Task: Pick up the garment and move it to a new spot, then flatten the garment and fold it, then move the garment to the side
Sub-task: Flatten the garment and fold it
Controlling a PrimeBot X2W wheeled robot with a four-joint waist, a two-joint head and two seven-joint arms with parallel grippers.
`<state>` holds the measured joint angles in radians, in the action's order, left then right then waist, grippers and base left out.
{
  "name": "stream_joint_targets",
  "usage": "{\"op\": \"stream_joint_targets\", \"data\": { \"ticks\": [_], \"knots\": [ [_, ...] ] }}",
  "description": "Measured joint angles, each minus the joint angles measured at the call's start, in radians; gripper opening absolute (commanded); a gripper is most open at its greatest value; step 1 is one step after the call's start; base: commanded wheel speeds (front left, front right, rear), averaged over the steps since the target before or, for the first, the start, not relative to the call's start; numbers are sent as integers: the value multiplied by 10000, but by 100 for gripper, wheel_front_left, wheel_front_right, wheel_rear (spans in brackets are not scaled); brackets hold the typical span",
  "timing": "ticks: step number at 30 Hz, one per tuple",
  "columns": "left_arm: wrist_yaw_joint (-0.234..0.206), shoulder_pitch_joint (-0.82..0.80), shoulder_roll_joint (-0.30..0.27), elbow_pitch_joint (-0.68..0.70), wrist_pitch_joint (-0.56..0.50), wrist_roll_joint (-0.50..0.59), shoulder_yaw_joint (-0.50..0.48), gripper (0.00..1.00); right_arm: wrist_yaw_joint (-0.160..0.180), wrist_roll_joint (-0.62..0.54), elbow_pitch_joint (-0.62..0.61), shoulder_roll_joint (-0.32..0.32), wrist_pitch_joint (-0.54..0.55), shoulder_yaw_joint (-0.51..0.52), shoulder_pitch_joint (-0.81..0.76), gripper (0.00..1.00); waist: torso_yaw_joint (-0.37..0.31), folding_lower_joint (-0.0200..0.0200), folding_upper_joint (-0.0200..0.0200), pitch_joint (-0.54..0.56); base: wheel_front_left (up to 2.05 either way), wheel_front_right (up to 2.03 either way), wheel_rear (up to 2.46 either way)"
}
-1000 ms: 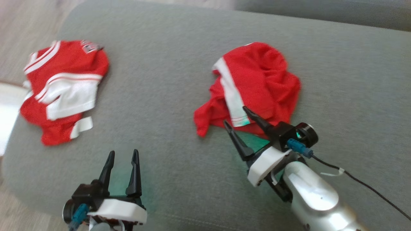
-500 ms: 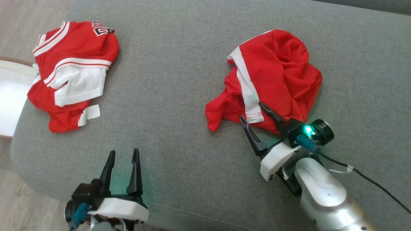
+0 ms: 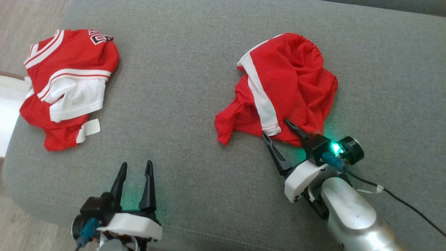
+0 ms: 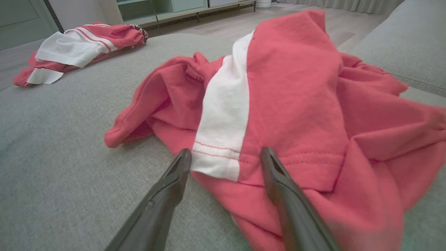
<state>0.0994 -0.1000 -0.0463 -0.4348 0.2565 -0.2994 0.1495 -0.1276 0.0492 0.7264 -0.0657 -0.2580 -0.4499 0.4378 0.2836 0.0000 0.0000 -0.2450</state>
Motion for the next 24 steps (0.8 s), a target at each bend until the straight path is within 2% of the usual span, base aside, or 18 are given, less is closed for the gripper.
{"op": "stream_joint_targets", "data": {
  "ticks": [16,19,24],
  "knots": [
    [35,-1,2,-144,0,-209,107,100,0,142,278,0,0,-259,30,100,324,0,0,-66,0,0,0],
    [35,-1,2,-144,0,-240,121,100,0,255,274,0,0,-222,37,84,345,0,0,-90,0,0,0],
    [35,-1,2,-140,0,-280,121,100,0,489,56,0,0,-190,31,78,270,0,0,-71,0,0,0]
  ]
}}
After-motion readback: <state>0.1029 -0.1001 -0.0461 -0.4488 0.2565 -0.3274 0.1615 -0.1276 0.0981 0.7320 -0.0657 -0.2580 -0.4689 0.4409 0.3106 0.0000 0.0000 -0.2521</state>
